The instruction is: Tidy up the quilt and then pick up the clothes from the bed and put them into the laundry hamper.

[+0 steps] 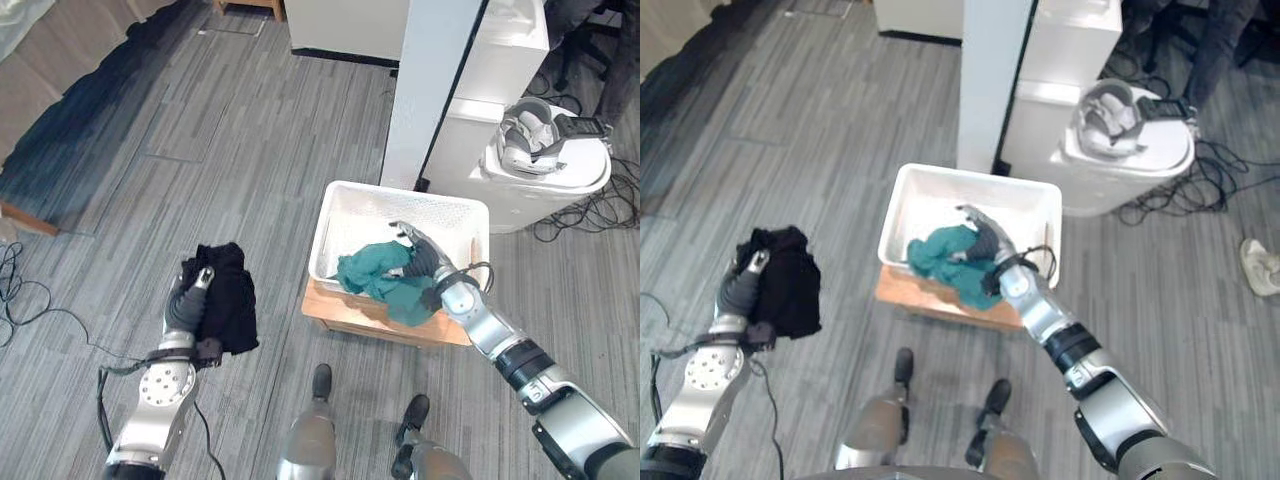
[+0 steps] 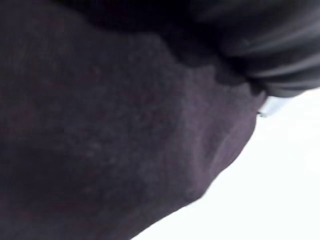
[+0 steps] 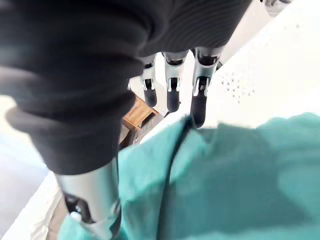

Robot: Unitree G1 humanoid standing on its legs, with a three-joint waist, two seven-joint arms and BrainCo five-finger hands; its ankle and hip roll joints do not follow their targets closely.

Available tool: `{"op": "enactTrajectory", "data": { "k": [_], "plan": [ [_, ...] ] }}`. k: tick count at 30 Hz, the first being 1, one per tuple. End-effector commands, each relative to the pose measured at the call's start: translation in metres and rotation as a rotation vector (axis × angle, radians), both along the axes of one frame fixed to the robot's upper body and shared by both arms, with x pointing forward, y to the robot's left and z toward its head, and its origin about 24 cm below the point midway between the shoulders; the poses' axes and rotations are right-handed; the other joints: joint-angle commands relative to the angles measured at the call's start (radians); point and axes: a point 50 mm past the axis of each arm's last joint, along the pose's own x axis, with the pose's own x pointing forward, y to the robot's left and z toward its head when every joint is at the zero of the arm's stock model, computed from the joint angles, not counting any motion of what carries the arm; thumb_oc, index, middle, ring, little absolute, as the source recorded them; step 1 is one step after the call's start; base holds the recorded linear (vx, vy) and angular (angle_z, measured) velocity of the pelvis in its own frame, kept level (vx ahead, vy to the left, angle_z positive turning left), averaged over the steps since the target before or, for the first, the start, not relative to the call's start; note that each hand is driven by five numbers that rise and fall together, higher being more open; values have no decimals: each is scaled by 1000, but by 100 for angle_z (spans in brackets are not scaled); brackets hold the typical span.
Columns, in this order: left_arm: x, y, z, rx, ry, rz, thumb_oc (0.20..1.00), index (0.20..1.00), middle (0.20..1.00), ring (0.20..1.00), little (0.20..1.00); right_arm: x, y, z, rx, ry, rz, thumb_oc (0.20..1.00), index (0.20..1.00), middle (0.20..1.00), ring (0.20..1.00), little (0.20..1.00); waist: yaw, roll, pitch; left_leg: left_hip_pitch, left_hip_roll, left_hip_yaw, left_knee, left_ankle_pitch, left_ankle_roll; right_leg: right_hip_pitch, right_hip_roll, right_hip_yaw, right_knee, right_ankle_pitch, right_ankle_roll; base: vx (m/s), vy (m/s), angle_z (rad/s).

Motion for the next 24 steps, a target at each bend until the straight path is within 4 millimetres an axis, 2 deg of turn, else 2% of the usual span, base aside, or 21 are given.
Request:
{"op": "enactTrajectory", "data": {
  "k": [1,2,4,5,6,7,9,10,11,14,18,19,20,21,22,24],
  "plan": [
    [6,-13,37,44,-205,-106,200,200,200,200,200,8,15,40,-64,-199,52,1000,1000,1000,1000,1000,-22,-19,-58,57,44,55,-5,-84,-47,76,-69,-6,-3,-124,80,56,-6,-8],
    [10,-11,44,79,-237,-76,200,200,200,200,200,5,10,46,-173,-259,64,1000,1000,1000,1000,1000,-43,-31,-67,70,49,65,-5,-89,-48,82,-67,2,-3,-127,81,66,0,-6],
    [13,-9,46,113,-243,-53,200,200,200,200,200,2,3,45,-201,-261,64,1000,1000,1000,1000,1000,-56,-38,-71,77,51,71,-5,-92,-48,84,-66,7,-3,-127,82,81,6,-18],
    [27,-3,58,317,-296,73,200,200,200,200,200,-13,-20,23,-222,-214,24,1000,1000,1000,1000,1000,-108,-55,-85,98,59,92,-5,-106,-53,87,-62,21,-3,-128,87,51,11,-24],
    [28,-4,58,318,-297,72,200,200,200,200,200,-13,-21,23,-222,-214,21,1000,1000,1000,1000,1000,-106,-56,-86,95,58,92,-5,-102,-52,84,-63,21,-3,-125,86,79,13,-23],
    [33,-1,61,398,-306,116,200,200,200,200,200,-20,-31,15,-231,-192,6,1000,1000,1000,1000,1000,-124,-61,-89,99,61,100,-5,-105,-52,81,-61,28,-3,-124,88,28,9,-19],
    [43,8,60,508,-280,186,200,200,200,200,200,-36,-48,-4,-247,-139,-20,1000,1000,1000,1000,1000,-166,-71,-93,106,68,124,-5,-110,-53,68,-56,49,-3,-119,94,47,14,-29],
    [49,20,55,605,-232,259,200,200,200,200,200,-50,-58,-17,-253,-96,-30,1000,1000,1000,1000,1000,-204,-77,-92,108,75,154,-5,-117,-56,46,-49,74,-3,-114,102,13,11,-44],
    [50,20,55,605,-233,257,200,200,200,200,200,-50,-59,-17,-252,-96,-32,1000,1000,1000,1000,1000,-201,-77,-94,104,74,155,-5,-112,-55,41,-50,75,-3,-110,101,3,10,-53],
    [60,37,44,734,-149,359,200,200,200,200,200,-64,-69,-31,-303,-61,-24,1000,1000,1000,1000,1000,-245,-79,-89,94,84,193,-5,-113,-59,-6,-43,112,-3,-101,107,-17,15,-63],
    [72,66,41,884,-35,479,200,200,200,200,200,-72,-75,-34,-342,-69,-6,1000,1000,1000,1000,1000,-303,-74,-50,51,89,233,-5,-96,-58,-86,-38,152,3,-76,113,-90,39,-58],
    [75,77,46,910,-12,522,244,244,244,244,244,-76,-75,-40,-353,-49,2,1000,1000,1000,1000,1000,-321,-69,-41,31,90,250,-5,-90,-58,-118,-36,165,4,-66,115,-71,37,-36],
    [75,77,47,911,-14,521,570,570,570,570,570,-75,-76,-40,-353,-49,1,1000,1000,1000,1000,1000,-319,-69,-41,29,90,250,-5,-90,-58,-121,-36,166,4,-65,114,-34,30,-42],
    [77,80,47,912,8,523,1000,1000,1000,1000,1000,-81,-79,-53,-362,4,-13,1000,1000,1000,1000,1000,-327,-66,-37,24,92,264,-5,-88,-58,-132,-38,172,3,-63,116,1,8,-47],
    [76,81,47,912,9,523,1000,1000,1000,1000,1000,-81,-79,-53,-362,4,-12,1000,1000,1000,1000,1000,-327,-66,-38,25,91,265,-5,-88,-58,-132,-38,172,3,-63,116,13,-2,-52],
    [77,69,46,872,-23,471,1000,1000,1000,1000,1000,-88,-80,-69,-364,69,-26,1000,1000,1000,1000,1000,-321,-60,-40,34,92,264,-5,-89,-59,-122,-43,171,2,-71,113,33,-9,-20]
  ]
}}
